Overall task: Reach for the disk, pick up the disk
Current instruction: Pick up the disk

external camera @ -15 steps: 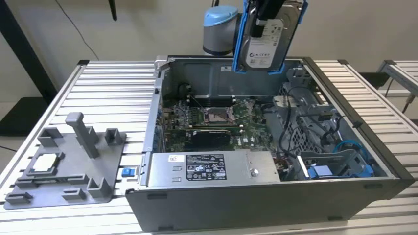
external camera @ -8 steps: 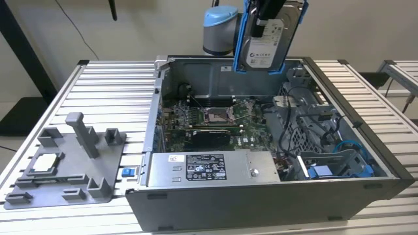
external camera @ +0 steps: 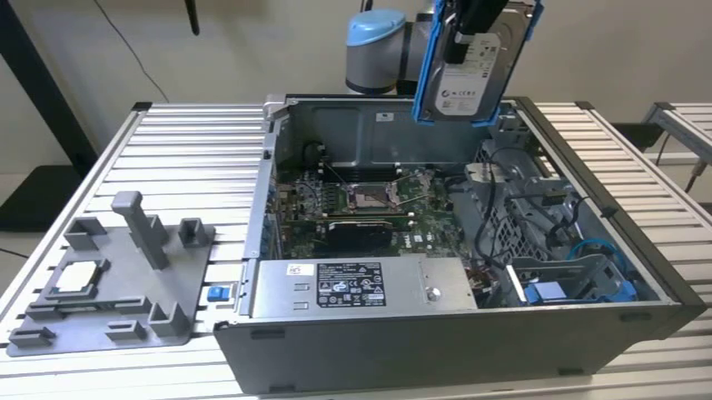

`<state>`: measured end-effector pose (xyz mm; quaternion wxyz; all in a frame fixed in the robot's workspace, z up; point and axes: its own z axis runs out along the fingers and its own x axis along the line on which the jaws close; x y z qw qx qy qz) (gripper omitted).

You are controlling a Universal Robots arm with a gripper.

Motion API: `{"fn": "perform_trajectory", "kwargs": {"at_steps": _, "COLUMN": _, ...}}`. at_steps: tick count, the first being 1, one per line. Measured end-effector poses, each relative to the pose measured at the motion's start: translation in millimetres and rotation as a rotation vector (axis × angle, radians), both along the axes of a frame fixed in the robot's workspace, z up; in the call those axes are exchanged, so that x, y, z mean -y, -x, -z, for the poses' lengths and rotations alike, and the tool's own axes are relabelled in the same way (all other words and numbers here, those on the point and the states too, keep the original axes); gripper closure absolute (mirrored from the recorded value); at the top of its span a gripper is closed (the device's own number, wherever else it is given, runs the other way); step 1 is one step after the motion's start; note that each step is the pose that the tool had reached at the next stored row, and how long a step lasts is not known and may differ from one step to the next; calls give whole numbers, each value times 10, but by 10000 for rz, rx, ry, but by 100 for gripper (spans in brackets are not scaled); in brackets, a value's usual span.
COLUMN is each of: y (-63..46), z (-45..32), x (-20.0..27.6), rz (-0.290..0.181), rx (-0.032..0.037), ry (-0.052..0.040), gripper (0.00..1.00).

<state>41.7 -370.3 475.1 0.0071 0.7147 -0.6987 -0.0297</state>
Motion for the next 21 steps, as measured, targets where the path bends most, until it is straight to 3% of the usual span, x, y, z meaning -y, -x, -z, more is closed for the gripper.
{"fn": "perform_trajectory", "kwargs": {"at_steps": 5, "y": -150, "z": 1, "x": 8, "rz": -6, "rx": 33, "ry": 0, "gripper": 100}}
{"fn": "perform_trajectory", "kwargs": {"at_steps": 9, "y": -196, "z": 6, "x": 13, "rz": -5, "rx": 266, "ry": 1, "gripper": 100}}
{"fn": "perform_trajectory", "kwargs": {"at_steps": 14, "y": -222, "z": 18, "x": 14, "rz": -7, "rx": 483, "ry": 2, "gripper": 100}}
{"fn": "perform_trajectory", "kwargs": {"at_steps": 21, "y": -250, "z": 18, "x": 19, "rz": -5, "rx": 487, "ry": 1, "gripper": 100}}
